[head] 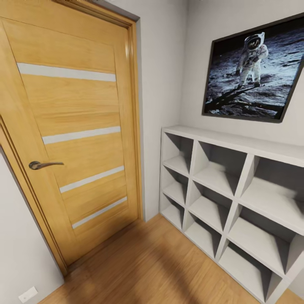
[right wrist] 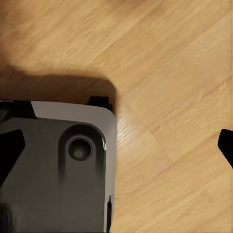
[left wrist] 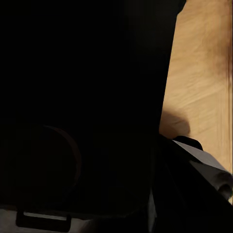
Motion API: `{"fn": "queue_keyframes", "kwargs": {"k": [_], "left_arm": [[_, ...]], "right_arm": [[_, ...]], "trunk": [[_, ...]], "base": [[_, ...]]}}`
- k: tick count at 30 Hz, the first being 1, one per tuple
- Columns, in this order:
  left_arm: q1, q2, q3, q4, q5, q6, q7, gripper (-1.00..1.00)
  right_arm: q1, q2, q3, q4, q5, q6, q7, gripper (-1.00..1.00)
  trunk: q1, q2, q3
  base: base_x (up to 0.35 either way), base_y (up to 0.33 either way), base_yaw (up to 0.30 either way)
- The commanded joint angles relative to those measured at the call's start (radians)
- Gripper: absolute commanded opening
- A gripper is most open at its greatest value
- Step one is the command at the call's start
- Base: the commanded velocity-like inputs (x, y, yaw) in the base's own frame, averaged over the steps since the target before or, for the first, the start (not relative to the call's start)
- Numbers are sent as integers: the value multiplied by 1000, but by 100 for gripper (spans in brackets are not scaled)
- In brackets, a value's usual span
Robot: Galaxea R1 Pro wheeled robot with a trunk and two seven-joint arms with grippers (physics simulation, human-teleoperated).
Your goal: Attach the digital camera to the camera tripod in the bedroom.
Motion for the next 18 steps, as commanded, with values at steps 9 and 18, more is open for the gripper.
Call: {"fn": "queue_keyframes", "kwargs": {"k": [9,18], "left_arm": [[-1,2,-6,0,8,3,38,-100],[-1,-2,-5,0,9,1,98,-100]], "right_arm": [[-1,0,9,3,-5,-7,2,100],[-1,1,9,3,-3,-8,2,100]], "trunk": [[-35,62,27],[-69,125,55]], "base": [[0,0,0],[0,0,0]]}}
